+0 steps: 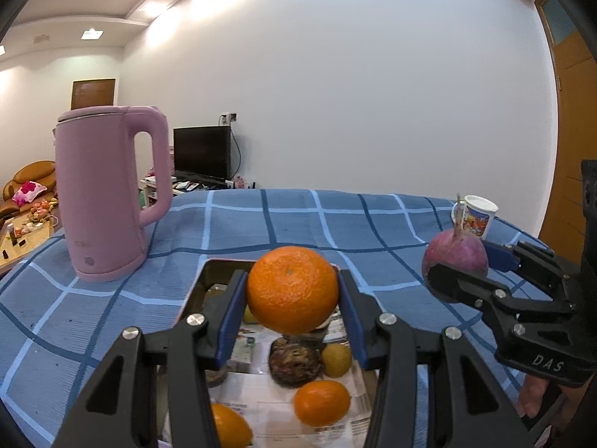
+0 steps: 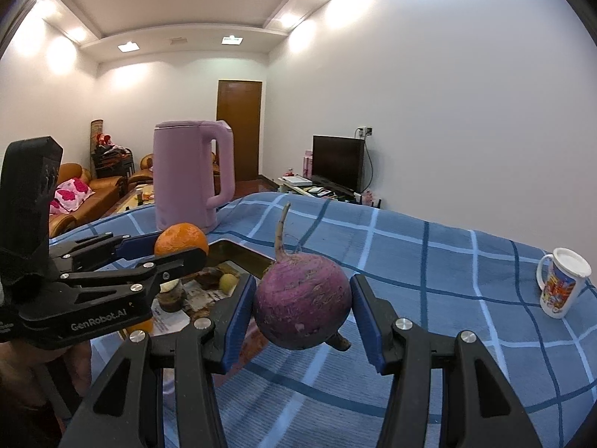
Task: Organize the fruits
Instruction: 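Lower the orange and radish into the tin and open both tools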
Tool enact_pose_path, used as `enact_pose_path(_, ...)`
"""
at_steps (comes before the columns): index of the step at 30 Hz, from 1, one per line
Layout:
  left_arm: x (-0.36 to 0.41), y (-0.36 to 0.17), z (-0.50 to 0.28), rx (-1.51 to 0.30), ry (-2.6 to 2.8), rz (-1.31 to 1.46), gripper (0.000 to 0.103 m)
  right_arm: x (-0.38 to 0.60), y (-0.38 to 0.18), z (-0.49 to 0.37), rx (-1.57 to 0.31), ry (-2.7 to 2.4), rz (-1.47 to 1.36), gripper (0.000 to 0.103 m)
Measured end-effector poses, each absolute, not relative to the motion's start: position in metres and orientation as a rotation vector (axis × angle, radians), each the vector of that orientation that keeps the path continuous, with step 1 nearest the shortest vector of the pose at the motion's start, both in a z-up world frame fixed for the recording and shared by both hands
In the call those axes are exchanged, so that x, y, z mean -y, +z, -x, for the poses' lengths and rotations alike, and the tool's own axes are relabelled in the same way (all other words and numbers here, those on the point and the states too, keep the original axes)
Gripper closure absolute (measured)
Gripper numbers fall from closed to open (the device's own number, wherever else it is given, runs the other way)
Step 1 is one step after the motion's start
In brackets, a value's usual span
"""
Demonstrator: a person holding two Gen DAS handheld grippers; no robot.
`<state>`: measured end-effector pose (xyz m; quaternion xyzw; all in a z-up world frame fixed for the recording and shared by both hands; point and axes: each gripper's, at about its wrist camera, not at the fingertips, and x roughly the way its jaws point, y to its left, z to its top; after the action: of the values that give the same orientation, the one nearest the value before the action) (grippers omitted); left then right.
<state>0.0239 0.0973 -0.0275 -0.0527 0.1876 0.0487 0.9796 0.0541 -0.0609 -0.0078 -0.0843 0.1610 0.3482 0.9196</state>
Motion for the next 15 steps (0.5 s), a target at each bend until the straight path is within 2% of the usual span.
enact_pose_path(15,-0.134,-0.033,-0.021,-0.405,0.165,0.127,0.053,0.021,-0.006,-0.057,-0.355,0.784,0.189,0.049)
